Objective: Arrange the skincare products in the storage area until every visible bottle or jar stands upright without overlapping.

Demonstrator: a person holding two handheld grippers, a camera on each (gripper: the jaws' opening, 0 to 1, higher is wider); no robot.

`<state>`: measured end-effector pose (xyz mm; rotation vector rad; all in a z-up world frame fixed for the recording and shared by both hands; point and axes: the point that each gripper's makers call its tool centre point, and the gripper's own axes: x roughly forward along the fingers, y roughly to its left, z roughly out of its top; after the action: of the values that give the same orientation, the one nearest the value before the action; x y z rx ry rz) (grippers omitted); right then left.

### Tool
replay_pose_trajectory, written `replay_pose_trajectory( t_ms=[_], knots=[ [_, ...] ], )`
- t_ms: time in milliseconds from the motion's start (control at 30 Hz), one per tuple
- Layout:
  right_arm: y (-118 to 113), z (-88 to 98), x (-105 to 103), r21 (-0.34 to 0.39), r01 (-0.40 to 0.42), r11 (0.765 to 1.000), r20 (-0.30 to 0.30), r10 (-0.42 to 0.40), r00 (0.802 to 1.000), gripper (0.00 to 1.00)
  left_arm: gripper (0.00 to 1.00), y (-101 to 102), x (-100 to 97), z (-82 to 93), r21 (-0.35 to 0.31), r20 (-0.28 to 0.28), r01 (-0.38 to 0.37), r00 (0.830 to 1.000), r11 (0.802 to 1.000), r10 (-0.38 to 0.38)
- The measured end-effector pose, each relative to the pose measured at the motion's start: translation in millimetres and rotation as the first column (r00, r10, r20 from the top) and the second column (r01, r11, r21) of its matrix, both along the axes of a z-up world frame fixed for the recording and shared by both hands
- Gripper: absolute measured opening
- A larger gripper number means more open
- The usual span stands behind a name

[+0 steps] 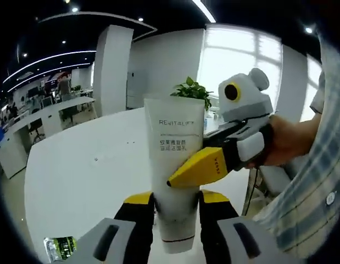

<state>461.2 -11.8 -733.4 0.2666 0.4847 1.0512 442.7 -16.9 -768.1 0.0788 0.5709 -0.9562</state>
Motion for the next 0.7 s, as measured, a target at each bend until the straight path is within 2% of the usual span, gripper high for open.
replay_pose_trajectory(
  t_ms=[133,233,367,433,533,600,633,700],
  knots=[
    [-8,-6.3,-1,-0.065,-0.04,0.997,0.031,0.042,0.999,0.11,0.4,7,-2.1,-0.6,0.011,0.002,0.029,1.0,1.0,-0.029],
    [-11,-13.7,-8,-0.146,-0.098,0.984,0.062,0.108,0.992,0.11,0.44,12,-1.5,7.1,-0.021,-0.027,0.014,1.0,1.0,-0.014],
    [-12,-26.7,-15,-0.247,-0.159,0.956,0.08,0.184,0.98,0.11,0.46,17,0.1,18.3,-0.04,-0.024,0.011,1.0,0.999,-0.012],
    [-11,-30.9,-18,-0.285,-0.188,0.94,0.097,0.223,0.97,0.11,0.46,21,3.4,21.2,-0.006,-0.002,0.016,1.0,1.0,-0.016],
    [-7,-36.8,-24,-0.337,-0.229,0.913,0.112,0.28,0.953,0.11,0.49,27,8.2,26.2,0.073,0.064,0.045,0.997,0.996,-0.05],
    [-4,-42.5,-29,-0.382,-0.265,0.885,0.122,0.333,0.935,0.11,0.47,29,7.9,26.9,0.181,0.12,0.092,0.986,0.979,-0.115],
    [-3,-45.8,-32,-0.409,-0.282,0.868,0.123,0.359,0.925,0.11,0.46,26,4.9,27.3,0.232,0.146,0.141,0.973,0.962,-0.178],
    [0,-49.4,-38,-0.434,-0.312,0.845,0.129,0.401,0.907,0.11,0.45,20,-3.1,27.2,0.286,0.15,0.212,0.953,0.934,-0.262]
  ],
)
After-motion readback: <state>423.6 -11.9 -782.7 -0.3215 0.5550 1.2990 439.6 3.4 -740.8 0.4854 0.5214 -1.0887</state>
